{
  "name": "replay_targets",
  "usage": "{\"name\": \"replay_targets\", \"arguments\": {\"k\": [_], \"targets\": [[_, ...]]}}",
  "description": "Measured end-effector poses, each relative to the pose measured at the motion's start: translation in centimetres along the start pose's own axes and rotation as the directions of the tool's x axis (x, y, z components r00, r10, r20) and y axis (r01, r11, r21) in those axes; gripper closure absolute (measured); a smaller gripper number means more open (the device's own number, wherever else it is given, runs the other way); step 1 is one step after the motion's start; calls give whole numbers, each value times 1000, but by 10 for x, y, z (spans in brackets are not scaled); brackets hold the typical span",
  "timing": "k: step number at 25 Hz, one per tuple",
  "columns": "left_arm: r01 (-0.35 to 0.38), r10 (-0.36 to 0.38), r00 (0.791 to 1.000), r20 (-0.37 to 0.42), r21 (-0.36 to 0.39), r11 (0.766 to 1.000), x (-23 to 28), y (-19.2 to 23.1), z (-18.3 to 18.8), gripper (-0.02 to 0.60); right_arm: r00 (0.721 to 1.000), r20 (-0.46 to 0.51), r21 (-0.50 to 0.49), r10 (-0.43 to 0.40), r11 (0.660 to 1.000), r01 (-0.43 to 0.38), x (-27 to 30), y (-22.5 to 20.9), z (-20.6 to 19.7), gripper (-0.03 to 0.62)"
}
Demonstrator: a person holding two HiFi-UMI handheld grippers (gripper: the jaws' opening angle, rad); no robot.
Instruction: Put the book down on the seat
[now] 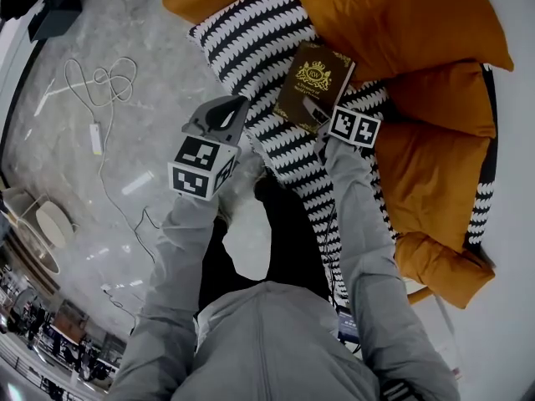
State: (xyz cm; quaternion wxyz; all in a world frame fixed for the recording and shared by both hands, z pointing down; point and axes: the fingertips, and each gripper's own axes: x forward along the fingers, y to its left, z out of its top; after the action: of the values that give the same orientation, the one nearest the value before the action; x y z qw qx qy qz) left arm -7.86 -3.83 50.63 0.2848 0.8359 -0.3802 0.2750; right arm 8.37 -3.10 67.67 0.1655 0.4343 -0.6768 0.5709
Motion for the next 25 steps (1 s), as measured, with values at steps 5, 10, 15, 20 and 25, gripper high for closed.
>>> {"name": "replay_targets", "arguments": {"k": [5, 10, 15, 20, 25], "targets": [[-3, 3, 1000, -1, 5, 1000, 2, -5, 0, 557, 1000, -13, 34, -5, 999, 6, -8, -18, -10, 283], [4, -4, 1000, -1, 24, 1000, 2, -10, 0, 557, 1000, -9, 41, -29, 999, 29, -16, -35, -21, 273], [17, -17, 1000, -8, 32, 999, 5, -10, -4, 557, 998, 0, 54, -59, 997, 59, -24, -54, -24, 266], [49, -48, 998, -28, 41, 998, 8, -24, -2, 557, 995, -28, 15, -97, 995, 98, -47, -69, -32, 264], [81, -78, 996, -51, 57, 995, 3, -48, 3, 557, 995, 7, 58, -98, 994, 98, -76, -70, -31, 264]]}}
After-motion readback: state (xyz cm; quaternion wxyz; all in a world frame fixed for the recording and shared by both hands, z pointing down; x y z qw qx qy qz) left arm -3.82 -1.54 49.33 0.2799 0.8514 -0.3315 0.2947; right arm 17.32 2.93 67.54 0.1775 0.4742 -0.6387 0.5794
